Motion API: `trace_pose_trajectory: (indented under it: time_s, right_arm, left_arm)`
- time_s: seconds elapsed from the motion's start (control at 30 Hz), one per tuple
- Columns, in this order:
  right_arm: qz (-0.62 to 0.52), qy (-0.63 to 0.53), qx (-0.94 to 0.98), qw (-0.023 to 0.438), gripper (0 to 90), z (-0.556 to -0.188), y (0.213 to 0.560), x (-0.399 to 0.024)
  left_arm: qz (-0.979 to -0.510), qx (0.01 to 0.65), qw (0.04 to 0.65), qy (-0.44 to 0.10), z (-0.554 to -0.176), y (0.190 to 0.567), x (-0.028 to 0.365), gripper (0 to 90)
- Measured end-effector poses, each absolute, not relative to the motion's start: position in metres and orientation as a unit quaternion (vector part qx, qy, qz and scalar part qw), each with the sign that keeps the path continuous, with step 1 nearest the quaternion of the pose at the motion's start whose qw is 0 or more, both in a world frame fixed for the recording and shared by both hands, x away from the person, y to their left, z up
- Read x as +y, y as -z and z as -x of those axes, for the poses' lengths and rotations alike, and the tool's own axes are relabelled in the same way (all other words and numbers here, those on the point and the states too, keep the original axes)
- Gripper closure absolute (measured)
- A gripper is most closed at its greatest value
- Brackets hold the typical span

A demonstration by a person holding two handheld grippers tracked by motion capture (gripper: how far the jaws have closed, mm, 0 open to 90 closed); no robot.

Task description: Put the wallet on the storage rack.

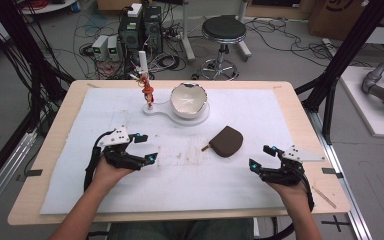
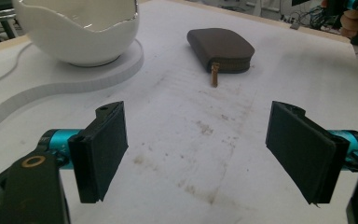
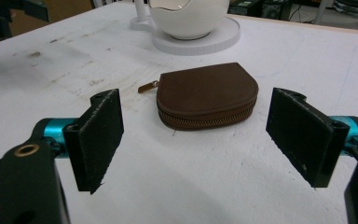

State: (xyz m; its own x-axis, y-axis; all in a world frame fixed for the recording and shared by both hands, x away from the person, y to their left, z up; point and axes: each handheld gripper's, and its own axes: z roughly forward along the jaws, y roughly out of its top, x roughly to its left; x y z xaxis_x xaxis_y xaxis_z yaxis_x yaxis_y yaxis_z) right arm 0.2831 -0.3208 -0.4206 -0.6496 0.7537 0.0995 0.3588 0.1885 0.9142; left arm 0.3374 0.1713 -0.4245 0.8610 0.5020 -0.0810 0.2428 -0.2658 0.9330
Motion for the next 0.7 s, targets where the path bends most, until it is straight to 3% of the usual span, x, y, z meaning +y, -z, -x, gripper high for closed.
trace_pose_trajectory:
  time_s: [0.7]
  right_arm:
    - [-0.381,-0.519,0.741,0.189,19.0,-0.279,0.422,-0.334]
  left_arm:
    - [-0.819,0.191,0.537,-0.066,-0.376,0.431,0.071,20.7]
